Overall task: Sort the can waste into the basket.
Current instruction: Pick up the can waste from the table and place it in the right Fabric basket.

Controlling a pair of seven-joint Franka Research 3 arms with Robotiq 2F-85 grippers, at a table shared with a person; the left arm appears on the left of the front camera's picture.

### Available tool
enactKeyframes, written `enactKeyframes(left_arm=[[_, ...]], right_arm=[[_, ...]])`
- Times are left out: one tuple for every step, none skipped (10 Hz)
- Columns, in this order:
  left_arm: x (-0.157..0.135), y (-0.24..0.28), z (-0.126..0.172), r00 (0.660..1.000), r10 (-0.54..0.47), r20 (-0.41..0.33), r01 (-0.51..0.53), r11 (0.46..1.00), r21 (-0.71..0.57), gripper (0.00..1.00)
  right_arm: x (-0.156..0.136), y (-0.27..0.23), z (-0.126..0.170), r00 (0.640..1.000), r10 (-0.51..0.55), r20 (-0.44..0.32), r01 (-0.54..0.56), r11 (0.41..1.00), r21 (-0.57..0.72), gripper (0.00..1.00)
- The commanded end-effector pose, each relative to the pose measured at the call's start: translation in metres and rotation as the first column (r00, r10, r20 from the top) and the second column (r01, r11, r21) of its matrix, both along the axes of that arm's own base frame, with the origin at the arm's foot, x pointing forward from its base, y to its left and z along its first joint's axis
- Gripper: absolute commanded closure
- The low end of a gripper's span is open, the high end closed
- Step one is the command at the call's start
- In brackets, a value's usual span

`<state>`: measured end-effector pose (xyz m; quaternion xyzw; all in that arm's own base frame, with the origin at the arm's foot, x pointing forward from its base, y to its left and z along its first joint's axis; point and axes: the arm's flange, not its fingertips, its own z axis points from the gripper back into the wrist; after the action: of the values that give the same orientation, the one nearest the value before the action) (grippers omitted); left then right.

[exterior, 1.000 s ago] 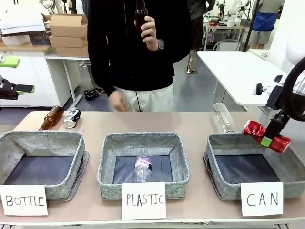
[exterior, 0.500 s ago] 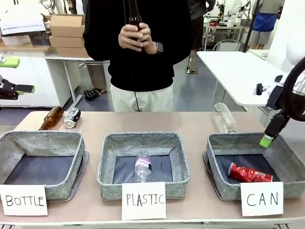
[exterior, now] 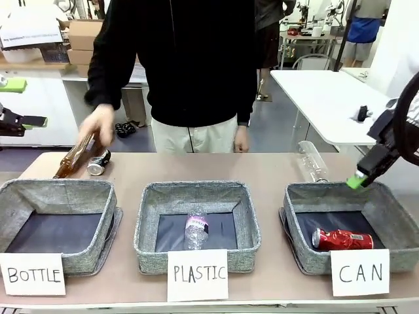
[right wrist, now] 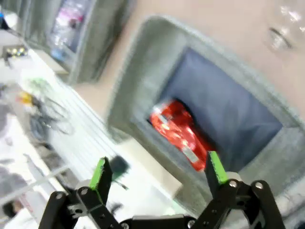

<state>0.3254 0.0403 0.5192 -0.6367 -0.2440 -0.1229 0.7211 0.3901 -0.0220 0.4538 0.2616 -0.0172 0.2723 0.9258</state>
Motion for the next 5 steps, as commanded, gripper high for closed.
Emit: enactKeyframes(left_arm=[[0.001,-0.001,0.001,1.0,-0.004,0.024,0.005,1.0,-0.02,0.0],[0.001,-0.001,0.001,1.0,-0.004,0.024,0.005,1.0,-0.02,0.0],[0.001,-0.001,0.001,1.0,-0.004,0.024,0.005,1.0,-0.02,0.0],[0.001,-0.001,0.001,1.0,-0.004,0.024,0.005,1.0,-0.02,0.0],[0.001,-0.001,0.001,1.0,-0.004,0.024,0.005,1.0,-0.02,0.0]], right_arm=[[-0.007,-0.024,0.034,0.969,-0.216,-0.123,0.245,0.741,0.625,0.0],[-0.017,-0.043,0.035,0.984,-0.169,-0.064,0.152,0.581,0.8,0.0],[-0.02,-0.059,0.029,0.982,-0.176,-0.072,0.146,0.456,0.878,0.0],[-0.021,-0.065,0.024,0.981,-0.19,-0.046,0.112,0.354,0.928,0.0],[-0.023,-0.066,0.015,0.977,-0.211,-0.008,0.067,0.273,0.96,0.0]])
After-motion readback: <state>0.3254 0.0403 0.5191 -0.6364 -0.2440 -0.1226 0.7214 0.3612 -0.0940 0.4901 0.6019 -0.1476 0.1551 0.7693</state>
